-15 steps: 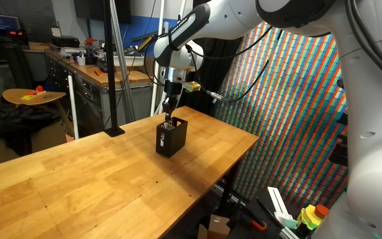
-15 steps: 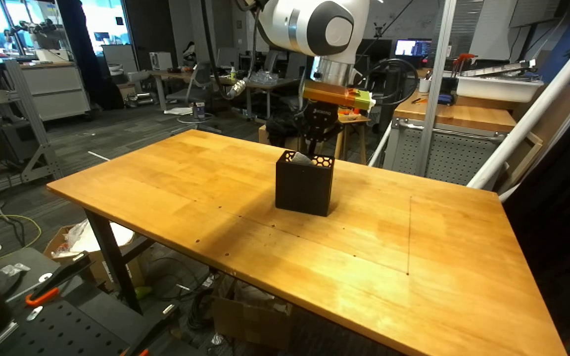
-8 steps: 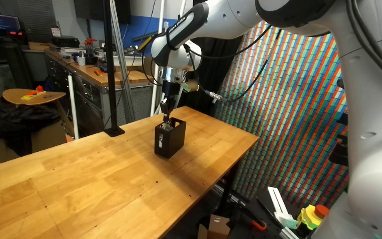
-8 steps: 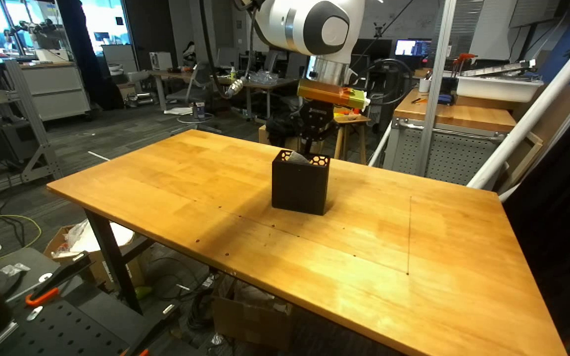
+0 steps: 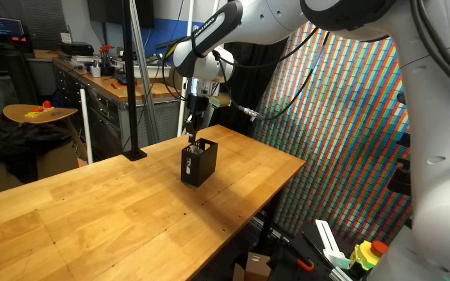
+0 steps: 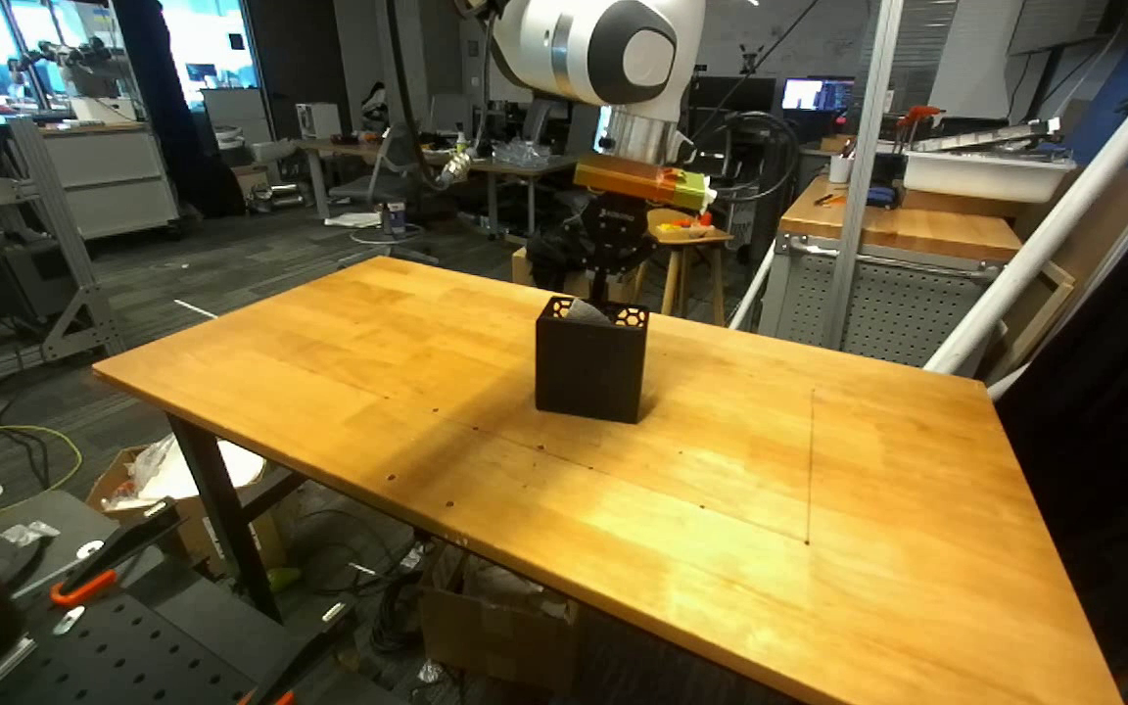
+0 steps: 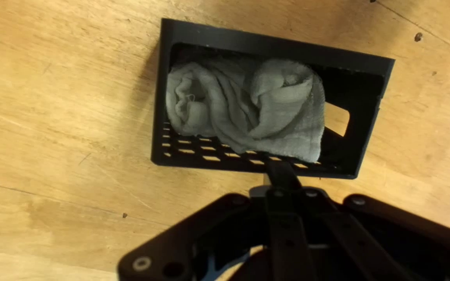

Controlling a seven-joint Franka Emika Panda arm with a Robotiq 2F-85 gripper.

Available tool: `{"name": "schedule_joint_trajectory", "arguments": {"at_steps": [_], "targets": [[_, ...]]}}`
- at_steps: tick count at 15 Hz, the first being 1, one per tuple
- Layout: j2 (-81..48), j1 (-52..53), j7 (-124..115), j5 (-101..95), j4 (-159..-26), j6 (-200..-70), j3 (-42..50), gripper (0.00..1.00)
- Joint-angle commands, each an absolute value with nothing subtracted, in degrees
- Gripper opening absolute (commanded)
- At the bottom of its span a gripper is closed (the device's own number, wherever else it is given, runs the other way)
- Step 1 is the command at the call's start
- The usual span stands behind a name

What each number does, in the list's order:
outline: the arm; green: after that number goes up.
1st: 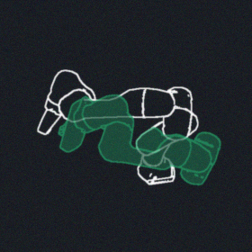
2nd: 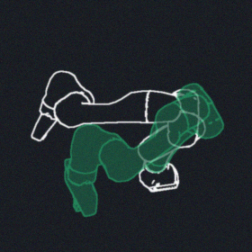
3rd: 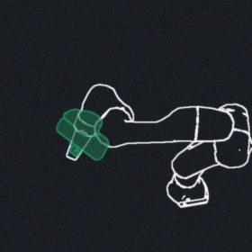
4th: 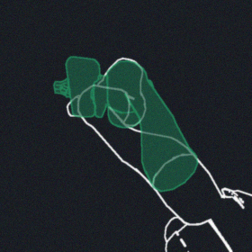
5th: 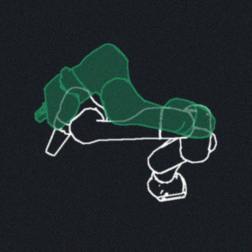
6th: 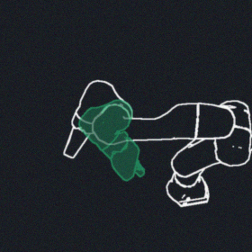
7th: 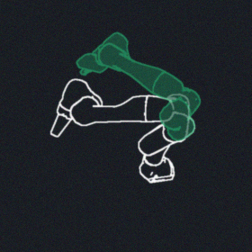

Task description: Pick up the cloth from the table and put it in the box

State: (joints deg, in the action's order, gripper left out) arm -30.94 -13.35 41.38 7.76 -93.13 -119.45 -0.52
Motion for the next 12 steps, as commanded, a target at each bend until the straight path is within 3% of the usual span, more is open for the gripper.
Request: {"name": "schedule_joint_trajectory", "arguments": {"at_steps": [1,12], "targets": [[-28.16,-12.69,39.42,6.28,-94.83,-119.03,-0.08,0.00],[-25.63,-11.73,37.84,6.45,-99.31,-120.35,-0.36,0.00]]}}
